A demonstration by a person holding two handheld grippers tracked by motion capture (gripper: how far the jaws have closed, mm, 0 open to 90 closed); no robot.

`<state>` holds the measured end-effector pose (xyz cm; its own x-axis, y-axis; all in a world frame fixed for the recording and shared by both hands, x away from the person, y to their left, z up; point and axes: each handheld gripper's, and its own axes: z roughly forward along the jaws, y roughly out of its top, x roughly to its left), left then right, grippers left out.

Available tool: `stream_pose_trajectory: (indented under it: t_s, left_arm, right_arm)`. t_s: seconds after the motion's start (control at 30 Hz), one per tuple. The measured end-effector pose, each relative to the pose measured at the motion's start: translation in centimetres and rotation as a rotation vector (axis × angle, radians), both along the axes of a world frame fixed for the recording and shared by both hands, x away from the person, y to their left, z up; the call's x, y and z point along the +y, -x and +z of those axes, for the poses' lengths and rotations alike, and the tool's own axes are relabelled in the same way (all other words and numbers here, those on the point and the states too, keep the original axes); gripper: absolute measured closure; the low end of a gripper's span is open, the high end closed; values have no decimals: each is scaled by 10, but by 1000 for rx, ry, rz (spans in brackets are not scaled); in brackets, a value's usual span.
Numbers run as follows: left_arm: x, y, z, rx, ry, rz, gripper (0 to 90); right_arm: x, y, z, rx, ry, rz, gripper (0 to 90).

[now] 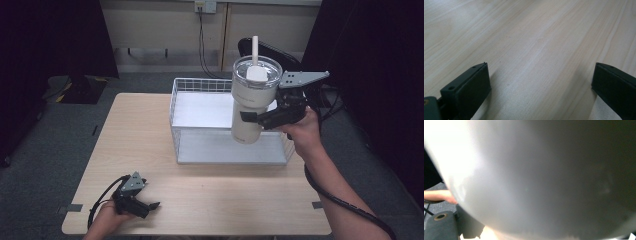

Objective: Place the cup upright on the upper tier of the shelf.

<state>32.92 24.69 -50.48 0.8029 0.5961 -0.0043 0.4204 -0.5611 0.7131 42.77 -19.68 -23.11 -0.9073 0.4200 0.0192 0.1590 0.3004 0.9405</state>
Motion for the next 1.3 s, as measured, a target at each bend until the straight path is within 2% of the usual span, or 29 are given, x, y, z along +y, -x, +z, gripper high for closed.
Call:
stream_pose_trajectory:
  t_s: [0.53, 0.67, 1.0, 1.3]
  left_arm:
    - [0, 0, 0, 0, 0, 0, 12]
    - [0, 0, 0, 0, 0, 0, 11]
    - [0, 0, 0, 0, 0, 0, 11]
    - [0, 0, 0, 0, 0, 0, 11]
  right_arm:
    - [11, -15, 13, -1, -4, -40, 101]
    - [14, -19, 14, -7, 7, -55, 101]
    - [20, -32, 13, -13, 15, -102, 102]
    - [21, -42, 8, -8, 0, -133, 102]
